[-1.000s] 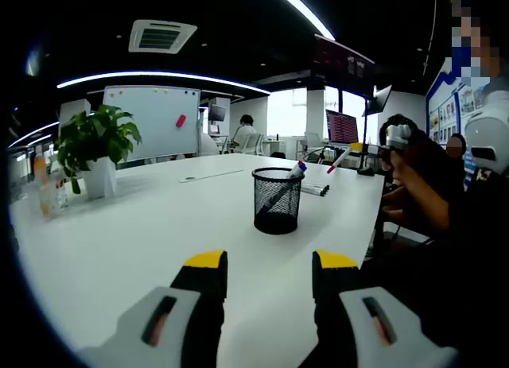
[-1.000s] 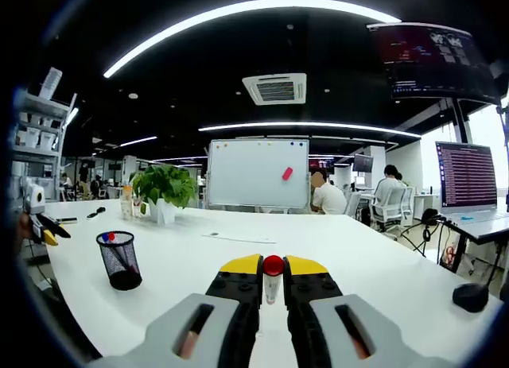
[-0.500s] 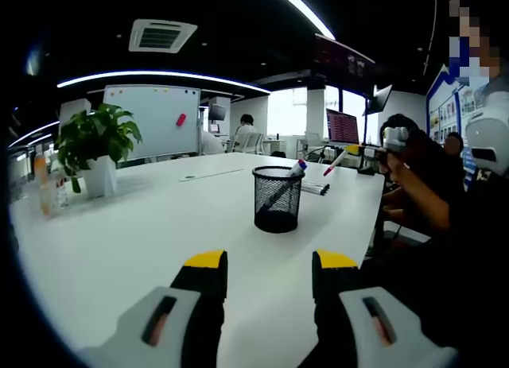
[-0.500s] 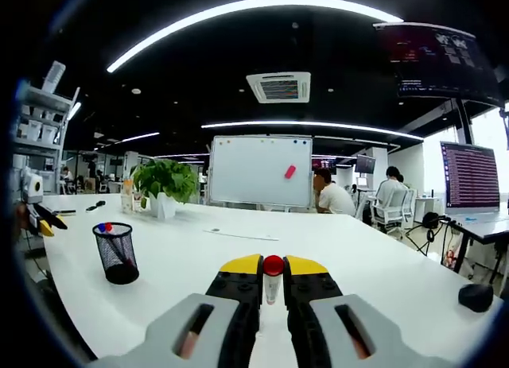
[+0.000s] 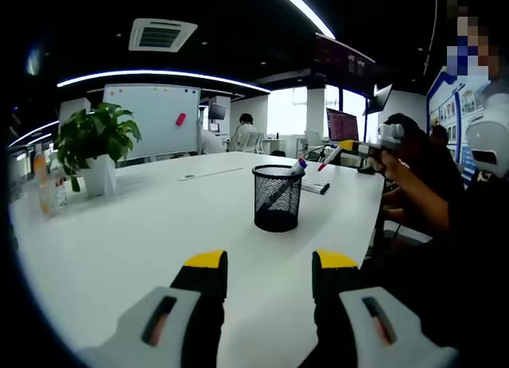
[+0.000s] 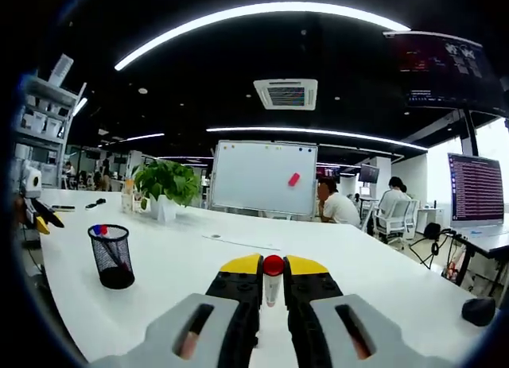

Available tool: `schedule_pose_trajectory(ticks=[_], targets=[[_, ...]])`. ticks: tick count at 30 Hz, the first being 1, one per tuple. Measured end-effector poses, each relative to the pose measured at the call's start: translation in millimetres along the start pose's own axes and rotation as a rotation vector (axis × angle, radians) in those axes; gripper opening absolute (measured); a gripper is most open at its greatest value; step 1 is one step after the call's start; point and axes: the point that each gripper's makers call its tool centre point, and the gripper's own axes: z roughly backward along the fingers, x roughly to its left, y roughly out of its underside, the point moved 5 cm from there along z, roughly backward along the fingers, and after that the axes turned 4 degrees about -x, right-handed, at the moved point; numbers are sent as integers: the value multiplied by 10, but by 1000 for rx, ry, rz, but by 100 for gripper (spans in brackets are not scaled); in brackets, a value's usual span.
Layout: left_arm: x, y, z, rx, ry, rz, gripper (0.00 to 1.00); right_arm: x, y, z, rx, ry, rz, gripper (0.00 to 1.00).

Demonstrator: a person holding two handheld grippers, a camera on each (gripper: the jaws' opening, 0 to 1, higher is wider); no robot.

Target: Pick up the whiteboard markers from the pen holder and place them facing the whiteboard neatly

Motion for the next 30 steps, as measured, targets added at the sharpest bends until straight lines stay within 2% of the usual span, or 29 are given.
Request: schedule_pose_trajectory(ticks=[6, 13, 30], targets=[[10, 6, 2, 0, -3, 1, 44, -39, 31, -66, -11, 3, -16, 13], [-4, 21, -13, 4, 2, 3, 44, -76, 153, -185, 33, 17, -17, 13], [-3, 27, -19, 6, 3, 4, 44, -53, 336, -399, 90, 13, 0, 13]])
